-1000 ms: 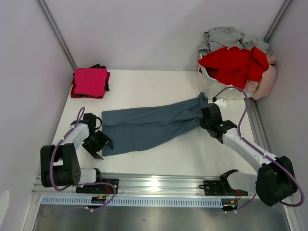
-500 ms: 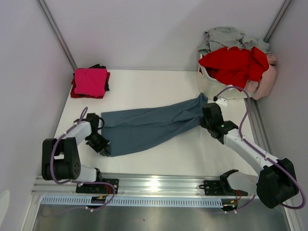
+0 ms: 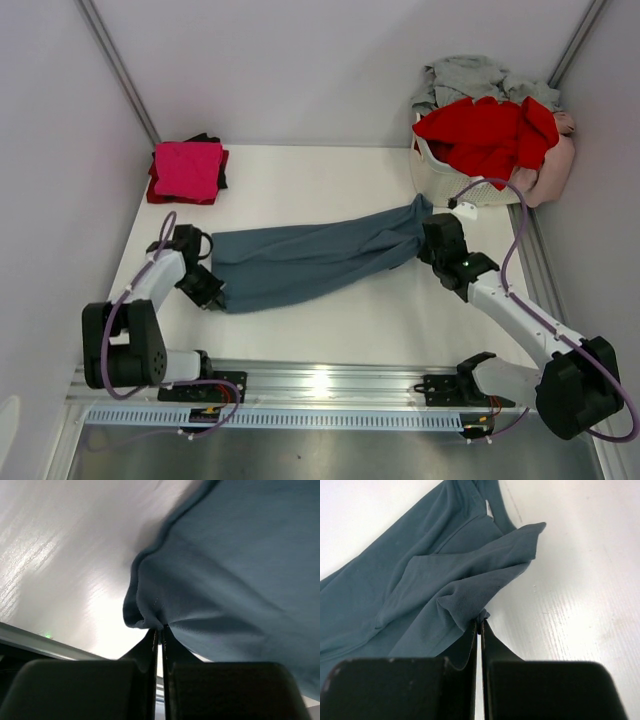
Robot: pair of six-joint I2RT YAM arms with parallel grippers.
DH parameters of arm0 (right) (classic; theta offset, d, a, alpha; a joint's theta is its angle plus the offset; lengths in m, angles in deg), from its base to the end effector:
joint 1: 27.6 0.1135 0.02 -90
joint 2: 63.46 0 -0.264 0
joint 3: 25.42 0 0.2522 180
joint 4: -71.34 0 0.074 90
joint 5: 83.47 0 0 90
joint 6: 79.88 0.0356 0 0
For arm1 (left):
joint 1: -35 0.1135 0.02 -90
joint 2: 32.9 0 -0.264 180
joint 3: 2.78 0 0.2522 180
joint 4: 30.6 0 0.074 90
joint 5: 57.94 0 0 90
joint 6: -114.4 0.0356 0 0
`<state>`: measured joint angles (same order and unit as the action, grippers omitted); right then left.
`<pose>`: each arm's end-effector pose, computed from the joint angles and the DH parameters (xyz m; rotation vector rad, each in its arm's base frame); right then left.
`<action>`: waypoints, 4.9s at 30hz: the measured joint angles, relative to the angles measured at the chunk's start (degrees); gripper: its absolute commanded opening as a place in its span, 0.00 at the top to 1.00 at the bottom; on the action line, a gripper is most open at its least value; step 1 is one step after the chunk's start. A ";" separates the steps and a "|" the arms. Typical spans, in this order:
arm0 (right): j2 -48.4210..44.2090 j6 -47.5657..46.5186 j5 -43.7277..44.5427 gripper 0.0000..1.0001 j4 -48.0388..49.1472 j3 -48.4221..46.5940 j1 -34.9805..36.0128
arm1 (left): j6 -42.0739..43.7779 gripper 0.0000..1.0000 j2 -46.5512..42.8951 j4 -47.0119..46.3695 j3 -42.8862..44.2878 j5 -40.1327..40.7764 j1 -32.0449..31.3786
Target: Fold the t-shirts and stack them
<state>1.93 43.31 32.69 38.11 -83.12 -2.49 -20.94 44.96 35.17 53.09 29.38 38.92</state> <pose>0.2240 0.0877 0.2504 0.3856 2.1655 0.0426 0.2023 0.0122 0.1677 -1.2991 2.8370 -0.0898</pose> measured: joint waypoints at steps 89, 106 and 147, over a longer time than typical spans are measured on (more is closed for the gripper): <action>34.93 -8.90 12.44 0.16 5.44 -26.93 -2.25 | 4.46 0.32 20.15 -21.57 28.41 -6.58 0.57; 45.22 -7.06 -4.57 0.23 2.89 -27.26 0.33 | 4.37 0.33 1.22 -22.56 16.59 -8.28 -1.77; 73.61 -21.24 -54.31 0.30 -8.09 -71.34 -2.01 | 8.92 0.34 -10.75 -20.61 10.56 -5.97 -11.30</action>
<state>75.54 22.07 -21.63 30.03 -154.46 -4.50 -12.02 34.21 14.56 63.65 23.42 27.62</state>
